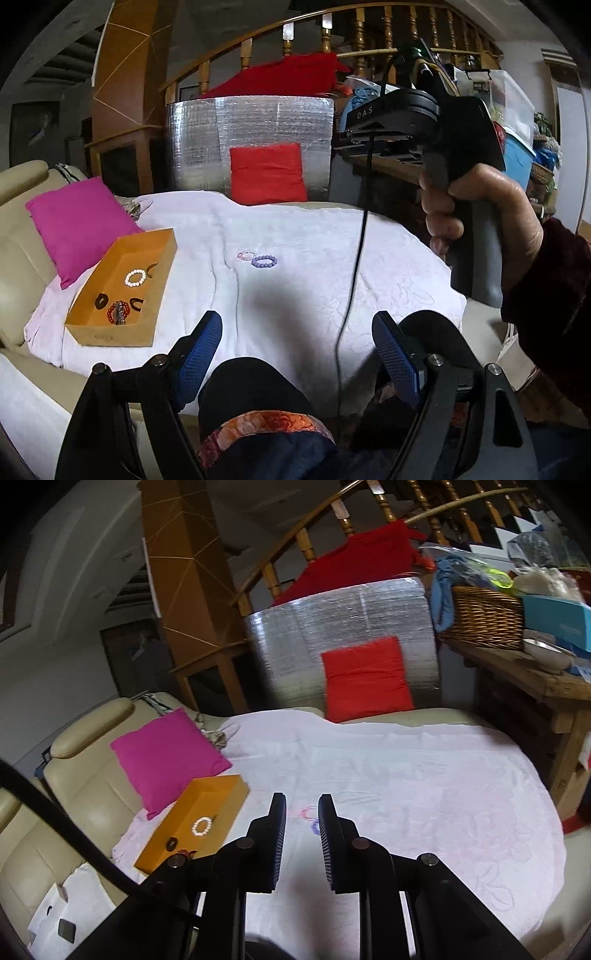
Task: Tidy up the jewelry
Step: 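Move both open tools over the pink crystal and purple bead bracelets, then grasp the pink crystal bracelet with the left tool while the right tool grasps the purple bead bracelet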
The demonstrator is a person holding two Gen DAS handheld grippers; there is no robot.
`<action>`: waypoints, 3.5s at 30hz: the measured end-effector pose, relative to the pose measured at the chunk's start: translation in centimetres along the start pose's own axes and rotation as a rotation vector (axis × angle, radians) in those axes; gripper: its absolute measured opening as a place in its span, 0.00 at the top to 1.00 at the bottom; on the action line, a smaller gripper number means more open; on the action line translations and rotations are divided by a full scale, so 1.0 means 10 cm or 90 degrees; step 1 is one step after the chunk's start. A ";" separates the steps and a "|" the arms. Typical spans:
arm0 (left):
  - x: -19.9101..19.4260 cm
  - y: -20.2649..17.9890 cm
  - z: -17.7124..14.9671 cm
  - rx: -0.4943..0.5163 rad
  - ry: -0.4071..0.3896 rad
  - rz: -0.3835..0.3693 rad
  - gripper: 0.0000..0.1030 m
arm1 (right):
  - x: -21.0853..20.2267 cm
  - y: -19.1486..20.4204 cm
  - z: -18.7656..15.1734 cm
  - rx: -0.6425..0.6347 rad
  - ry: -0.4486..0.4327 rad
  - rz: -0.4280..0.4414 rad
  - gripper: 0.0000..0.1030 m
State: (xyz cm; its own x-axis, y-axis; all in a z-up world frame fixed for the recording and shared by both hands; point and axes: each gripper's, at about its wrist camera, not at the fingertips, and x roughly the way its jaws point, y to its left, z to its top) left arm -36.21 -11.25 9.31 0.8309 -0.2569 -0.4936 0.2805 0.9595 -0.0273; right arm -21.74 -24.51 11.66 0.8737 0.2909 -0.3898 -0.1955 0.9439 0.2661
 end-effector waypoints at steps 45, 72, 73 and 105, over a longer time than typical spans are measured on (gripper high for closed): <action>2.63 1.22 0.59 -0.074 0.173 0.320 0.18 | 2.44 -1.20 -0.64 0.095 0.201 0.073 0.61; 4.19 1.08 0.81 -0.046 0.259 0.281 0.18 | 3.12 -1.66 -0.72 0.098 0.350 -0.027 0.99; 4.27 1.05 0.81 -0.040 0.259 0.280 0.18 | 3.09 -1.70 -0.71 0.115 0.350 -0.020 0.99; 4.38 1.21 0.72 0.056 0.272 0.109 0.90 | 3.42 -1.19 -0.76 0.092 0.387 0.103 0.93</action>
State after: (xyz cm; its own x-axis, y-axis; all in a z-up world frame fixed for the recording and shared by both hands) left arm 7.06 -11.75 -6.35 0.6019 -0.0077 -0.7985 0.2114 0.9658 0.1500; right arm 7.04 -24.57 -11.55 0.4219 0.5041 -0.7536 -0.2036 0.8626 0.4631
